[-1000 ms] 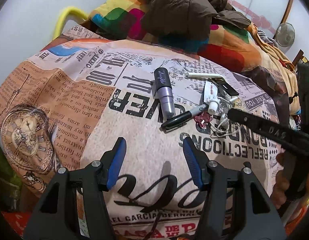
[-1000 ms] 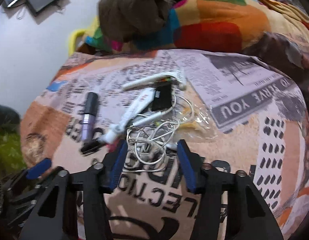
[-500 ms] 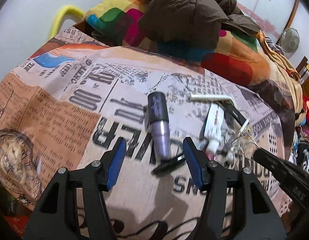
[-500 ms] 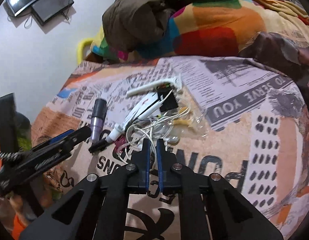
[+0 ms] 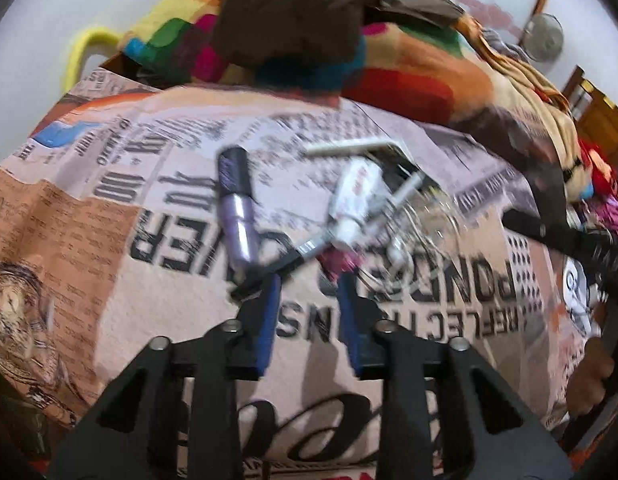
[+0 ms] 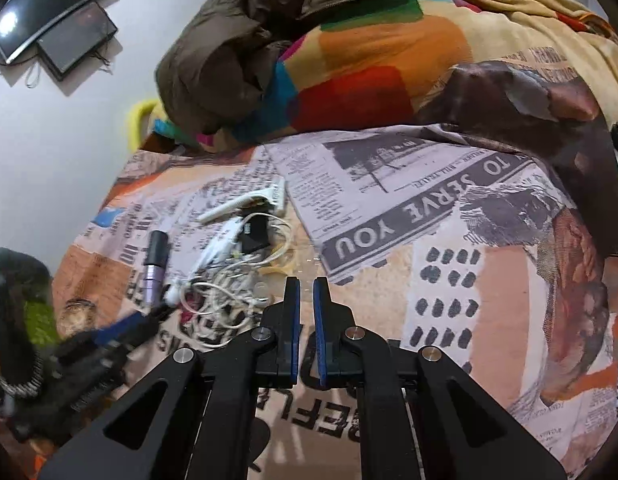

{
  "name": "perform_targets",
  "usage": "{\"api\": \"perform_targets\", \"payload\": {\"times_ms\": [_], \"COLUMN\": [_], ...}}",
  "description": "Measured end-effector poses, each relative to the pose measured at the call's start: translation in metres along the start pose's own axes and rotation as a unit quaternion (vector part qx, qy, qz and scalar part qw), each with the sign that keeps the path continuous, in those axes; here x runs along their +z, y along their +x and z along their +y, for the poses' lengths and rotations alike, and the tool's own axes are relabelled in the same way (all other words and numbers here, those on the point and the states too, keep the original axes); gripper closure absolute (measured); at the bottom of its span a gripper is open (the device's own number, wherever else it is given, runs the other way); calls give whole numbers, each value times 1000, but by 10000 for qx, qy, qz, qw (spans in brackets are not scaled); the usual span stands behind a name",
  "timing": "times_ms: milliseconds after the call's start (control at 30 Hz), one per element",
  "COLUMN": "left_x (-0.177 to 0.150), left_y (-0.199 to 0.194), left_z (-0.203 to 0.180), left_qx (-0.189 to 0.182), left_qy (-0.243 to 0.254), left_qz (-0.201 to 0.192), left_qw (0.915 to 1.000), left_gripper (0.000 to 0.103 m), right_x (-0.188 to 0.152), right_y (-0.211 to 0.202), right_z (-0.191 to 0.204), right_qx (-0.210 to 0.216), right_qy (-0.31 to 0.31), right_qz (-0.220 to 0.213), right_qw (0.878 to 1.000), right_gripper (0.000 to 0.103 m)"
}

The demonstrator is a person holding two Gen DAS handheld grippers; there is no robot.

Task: Collect trash
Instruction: 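Grasp the pink wrapper with the left tool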

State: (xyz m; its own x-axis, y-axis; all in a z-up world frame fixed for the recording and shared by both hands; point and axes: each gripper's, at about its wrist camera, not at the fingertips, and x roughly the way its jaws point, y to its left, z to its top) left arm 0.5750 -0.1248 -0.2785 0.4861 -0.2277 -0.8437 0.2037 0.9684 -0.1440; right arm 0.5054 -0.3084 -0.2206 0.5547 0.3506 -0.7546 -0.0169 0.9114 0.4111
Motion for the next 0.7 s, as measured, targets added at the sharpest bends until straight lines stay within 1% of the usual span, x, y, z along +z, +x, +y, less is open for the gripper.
{"api": "perform_targets", "payload": {"times_ms": [33, 67, 100, 133, 167, 233, 400, 467, 567, 633, 700], "left_x": [-2, -2, -2, 0, 2, 6, 16, 18, 19, 19, 21], "left_y": [3, 6, 8, 10, 12, 15, 27, 30, 32, 33, 34], "left_z": [-3, -5, -8, -11, -13, -17, -21, -22, -23, -22, -23], "left_qx": [-37, -31, -9, 22, 23, 9, 64, 76, 80, 27, -20], "left_qy": [29, 78, 137, 220, 295, 377, 589, 640, 689, 689, 679], "left_qz": [56, 85, 87, 70, 50, 50, 139, 157, 166, 151, 137], "left_qw": [10000, 9999, 9999, 9997, 9995, 9993, 9981, 9978, 9975, 9975, 9976], "left_gripper": [79, 80, 80, 80, 80, 79, 78, 76, 72, 69, 67], "right_x": [0, -1, -2, -3, -3, -2, -2, -3, -3, -4, -5], "right_y": [1, 1, 1, 0, -1, 0, 3, 4, 4, 4, 7], "right_z": [1, 2, 3, 5, 8, 11, 9, 10, 11, 13, 16], "right_qx": [89, 189, 211, 181, 113, 54, 49, -43, -73, -57, -140], "right_qy": [2, -5, -22, -57, -122, -221, -212, -272, -335, -373, -458], "right_qz": [22, 26, 5, -33, -82, -96, -40, -44, -66, -59, -50], "right_qw": [10000, 9998, 9998, 9998, 9998, 9997, 9998, 9996, 9994, 9993, 9988], "right_gripper": [90, 80, 74, 63, 58, 57, 57, 57, 57, 57, 57]}}
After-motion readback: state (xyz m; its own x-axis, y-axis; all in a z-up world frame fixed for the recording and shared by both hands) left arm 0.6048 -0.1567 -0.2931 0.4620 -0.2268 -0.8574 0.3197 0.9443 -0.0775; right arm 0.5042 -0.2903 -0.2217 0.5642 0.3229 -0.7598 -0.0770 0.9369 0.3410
